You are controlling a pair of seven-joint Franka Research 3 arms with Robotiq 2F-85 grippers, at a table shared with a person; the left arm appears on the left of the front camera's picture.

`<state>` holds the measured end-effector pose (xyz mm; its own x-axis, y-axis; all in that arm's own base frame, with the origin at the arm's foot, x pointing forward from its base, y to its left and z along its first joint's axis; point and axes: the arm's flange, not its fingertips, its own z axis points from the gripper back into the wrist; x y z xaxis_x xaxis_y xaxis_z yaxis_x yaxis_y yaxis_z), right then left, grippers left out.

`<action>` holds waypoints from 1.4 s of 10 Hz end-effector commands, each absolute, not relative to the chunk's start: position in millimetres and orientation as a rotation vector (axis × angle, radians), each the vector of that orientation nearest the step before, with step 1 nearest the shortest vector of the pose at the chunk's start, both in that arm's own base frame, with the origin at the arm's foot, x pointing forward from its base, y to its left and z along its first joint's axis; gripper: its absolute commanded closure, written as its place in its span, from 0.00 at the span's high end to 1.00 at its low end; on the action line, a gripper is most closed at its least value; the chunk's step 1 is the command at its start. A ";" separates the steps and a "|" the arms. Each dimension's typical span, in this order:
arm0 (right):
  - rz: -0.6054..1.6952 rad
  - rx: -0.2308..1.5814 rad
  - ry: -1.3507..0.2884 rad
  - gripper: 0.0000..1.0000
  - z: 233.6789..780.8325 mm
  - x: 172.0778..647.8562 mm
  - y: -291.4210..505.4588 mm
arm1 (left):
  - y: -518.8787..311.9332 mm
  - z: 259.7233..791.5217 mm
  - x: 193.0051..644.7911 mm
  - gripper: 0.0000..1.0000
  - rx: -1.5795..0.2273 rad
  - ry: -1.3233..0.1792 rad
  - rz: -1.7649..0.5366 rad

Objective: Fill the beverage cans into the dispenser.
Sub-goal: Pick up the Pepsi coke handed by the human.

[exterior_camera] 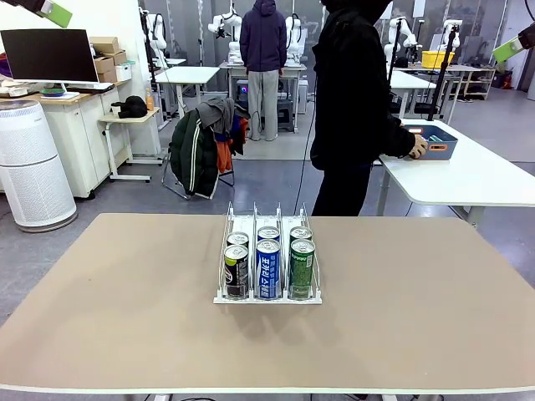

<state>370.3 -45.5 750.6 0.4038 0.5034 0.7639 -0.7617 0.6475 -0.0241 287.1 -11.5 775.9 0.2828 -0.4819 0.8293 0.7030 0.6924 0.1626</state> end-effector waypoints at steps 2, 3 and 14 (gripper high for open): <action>0.818 0.365 -0.820 1.00 751.4 370.4 -43.9 | -16.5 772.2 293.2 1.00 -0.229 -0.891 -0.801; 0.818 0.365 -0.820 1.00 751.4 370.4 -43.9 | -17.1 770.6 294.3 1.00 -0.238 -0.874 -0.801; 0.818 0.365 -0.820 1.00 751.4 370.4 -43.9 | -14.9 762.6 293.9 1.00 -0.239 -0.830 -0.812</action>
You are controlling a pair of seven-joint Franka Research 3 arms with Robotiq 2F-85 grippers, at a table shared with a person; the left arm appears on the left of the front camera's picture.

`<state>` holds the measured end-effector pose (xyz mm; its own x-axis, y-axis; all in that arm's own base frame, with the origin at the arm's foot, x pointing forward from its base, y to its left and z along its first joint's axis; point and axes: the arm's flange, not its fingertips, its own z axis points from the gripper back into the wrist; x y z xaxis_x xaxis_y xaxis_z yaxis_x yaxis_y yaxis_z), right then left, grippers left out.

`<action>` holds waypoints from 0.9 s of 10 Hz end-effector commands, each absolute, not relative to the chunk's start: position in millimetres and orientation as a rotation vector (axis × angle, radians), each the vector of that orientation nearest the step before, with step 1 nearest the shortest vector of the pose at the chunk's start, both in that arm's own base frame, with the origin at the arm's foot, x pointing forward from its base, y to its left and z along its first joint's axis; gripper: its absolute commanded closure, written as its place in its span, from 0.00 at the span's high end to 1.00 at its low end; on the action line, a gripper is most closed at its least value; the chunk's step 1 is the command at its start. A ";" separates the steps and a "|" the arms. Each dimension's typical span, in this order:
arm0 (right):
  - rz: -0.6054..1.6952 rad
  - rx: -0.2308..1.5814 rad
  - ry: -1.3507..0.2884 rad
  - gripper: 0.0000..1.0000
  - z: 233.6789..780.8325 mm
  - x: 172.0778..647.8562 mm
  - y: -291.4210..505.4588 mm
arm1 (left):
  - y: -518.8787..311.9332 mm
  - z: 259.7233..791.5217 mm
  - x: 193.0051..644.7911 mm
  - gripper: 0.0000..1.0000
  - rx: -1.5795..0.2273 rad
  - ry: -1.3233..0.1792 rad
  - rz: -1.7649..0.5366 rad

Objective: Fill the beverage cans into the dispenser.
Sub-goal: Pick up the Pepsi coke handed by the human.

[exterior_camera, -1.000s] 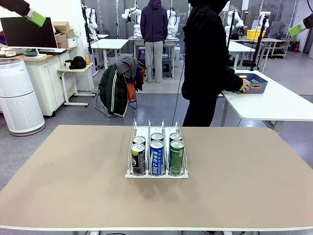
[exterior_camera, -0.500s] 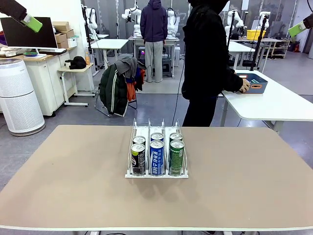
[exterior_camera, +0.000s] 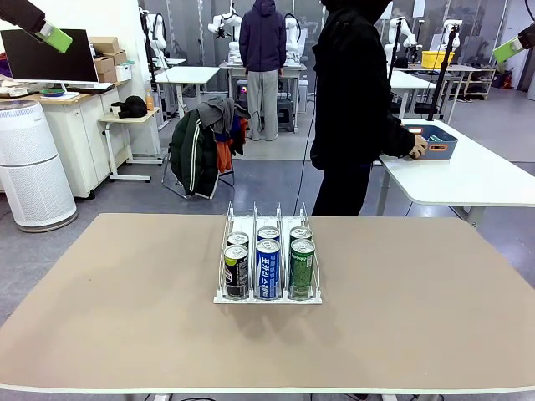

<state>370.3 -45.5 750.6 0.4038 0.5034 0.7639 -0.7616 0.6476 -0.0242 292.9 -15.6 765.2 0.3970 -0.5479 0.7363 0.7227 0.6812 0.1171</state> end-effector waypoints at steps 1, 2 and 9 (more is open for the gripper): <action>0.818 0.365 -0.820 1.00 751.4 370.4 -43.9 | -14.9 762.6 293.9 1.00 -0.239 -0.830 -0.812; 0.818 0.365 -0.820 1.00 751.4 370.4 -43.9 | -14.9 762.6 293.9 1.00 -0.239 -0.830 -0.812; 0.818 0.365 -0.820 1.00 751.4 370.4 -43.9 | -14.9 762.6 293.9 1.00 -0.239 -0.830 -0.812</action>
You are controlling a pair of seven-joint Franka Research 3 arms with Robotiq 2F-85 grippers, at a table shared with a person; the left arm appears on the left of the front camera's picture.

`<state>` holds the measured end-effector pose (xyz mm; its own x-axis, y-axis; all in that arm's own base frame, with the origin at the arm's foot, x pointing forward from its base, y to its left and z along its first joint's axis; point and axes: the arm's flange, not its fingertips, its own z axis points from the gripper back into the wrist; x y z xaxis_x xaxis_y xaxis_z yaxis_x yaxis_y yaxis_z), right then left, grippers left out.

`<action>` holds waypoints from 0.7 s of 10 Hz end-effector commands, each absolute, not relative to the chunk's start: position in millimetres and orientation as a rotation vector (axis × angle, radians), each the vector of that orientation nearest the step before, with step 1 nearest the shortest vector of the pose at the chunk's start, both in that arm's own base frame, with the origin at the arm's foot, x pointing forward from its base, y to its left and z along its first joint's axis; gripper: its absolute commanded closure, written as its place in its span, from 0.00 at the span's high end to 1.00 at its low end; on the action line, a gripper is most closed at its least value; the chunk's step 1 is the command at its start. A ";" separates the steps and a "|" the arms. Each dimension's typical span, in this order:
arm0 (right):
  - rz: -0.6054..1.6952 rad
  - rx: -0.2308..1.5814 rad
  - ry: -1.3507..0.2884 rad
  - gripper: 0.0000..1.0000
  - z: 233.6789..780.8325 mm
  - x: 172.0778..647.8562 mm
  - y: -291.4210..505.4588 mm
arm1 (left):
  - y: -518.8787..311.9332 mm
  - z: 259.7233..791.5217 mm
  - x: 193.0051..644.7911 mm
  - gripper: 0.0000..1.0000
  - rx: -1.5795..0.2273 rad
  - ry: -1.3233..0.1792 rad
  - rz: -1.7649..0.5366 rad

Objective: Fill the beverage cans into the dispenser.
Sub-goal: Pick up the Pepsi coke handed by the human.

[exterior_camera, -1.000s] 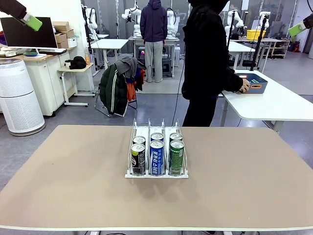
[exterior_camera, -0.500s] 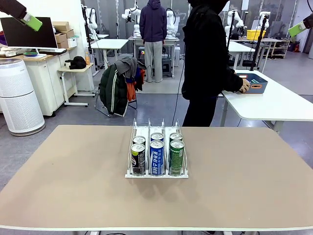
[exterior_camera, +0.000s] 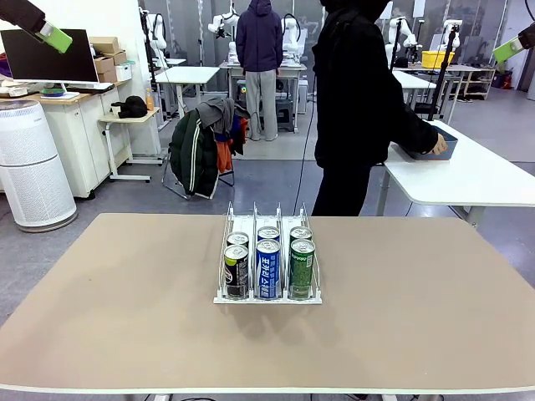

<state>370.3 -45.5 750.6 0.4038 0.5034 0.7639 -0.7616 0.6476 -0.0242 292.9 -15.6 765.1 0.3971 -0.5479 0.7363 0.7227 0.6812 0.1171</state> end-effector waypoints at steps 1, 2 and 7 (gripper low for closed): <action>0.818 0.365 -0.820 1.00 751.4 370.4 -43.9 | -14.9 762.6 293.9 1.00 -0.239 -0.830 -0.812; 0.818 0.365 -0.820 1.00 751.4 370.4 -43.9 | -14.9 762.6 293.9 1.00 -0.239 -0.830 -0.812; 0.818 0.365 -0.820 1.00 751.4 370.4 -43.9 | -14.9 762.6 293.9 1.00 -0.239 -0.830 -0.812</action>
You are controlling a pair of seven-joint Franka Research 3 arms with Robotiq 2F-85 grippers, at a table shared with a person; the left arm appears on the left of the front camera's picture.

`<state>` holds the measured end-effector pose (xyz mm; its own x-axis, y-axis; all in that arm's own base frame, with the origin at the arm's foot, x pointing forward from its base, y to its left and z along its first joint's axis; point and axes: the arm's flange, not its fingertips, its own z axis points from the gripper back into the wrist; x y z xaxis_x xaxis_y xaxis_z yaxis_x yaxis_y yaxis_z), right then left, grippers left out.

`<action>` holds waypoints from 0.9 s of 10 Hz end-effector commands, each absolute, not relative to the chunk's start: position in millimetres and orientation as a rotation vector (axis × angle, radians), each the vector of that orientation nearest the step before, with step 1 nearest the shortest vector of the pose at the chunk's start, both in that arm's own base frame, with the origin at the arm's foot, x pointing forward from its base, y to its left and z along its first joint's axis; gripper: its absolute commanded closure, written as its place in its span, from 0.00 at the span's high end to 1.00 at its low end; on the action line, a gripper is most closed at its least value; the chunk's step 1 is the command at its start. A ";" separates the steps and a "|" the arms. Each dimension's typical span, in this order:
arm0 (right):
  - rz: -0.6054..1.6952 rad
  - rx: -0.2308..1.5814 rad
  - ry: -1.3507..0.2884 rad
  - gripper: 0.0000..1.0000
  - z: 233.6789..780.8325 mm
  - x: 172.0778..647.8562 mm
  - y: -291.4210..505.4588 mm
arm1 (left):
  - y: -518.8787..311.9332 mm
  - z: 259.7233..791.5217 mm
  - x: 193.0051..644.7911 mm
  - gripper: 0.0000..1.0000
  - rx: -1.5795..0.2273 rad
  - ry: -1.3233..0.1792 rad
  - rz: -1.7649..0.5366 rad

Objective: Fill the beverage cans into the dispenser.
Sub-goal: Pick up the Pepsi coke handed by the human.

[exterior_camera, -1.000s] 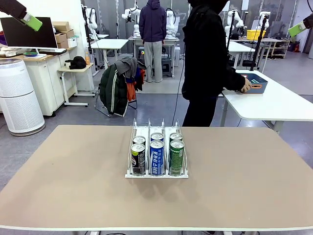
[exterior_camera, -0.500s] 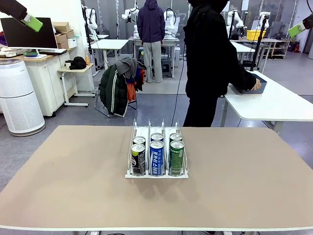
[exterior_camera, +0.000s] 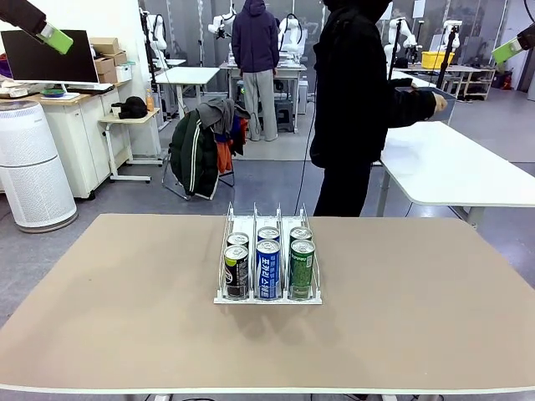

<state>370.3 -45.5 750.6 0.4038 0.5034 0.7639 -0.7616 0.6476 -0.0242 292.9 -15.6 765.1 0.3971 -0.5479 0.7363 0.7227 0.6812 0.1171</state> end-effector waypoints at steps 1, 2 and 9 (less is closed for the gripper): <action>0.818 0.365 -0.820 1.00 751.4 370.4 -43.9 | -14.9 762.6 293.9 1.00 -0.239 -0.830 -0.812; 0.818 0.365 -0.820 1.00 751.4 370.4 -43.9 | -14.9 762.6 293.9 1.00 -0.239 -0.830 -0.812; 0.818 0.365 -0.820 1.00 751.4 370.4 -43.9 | -14.9 762.6 293.9 1.00 -0.239 -0.830 -0.812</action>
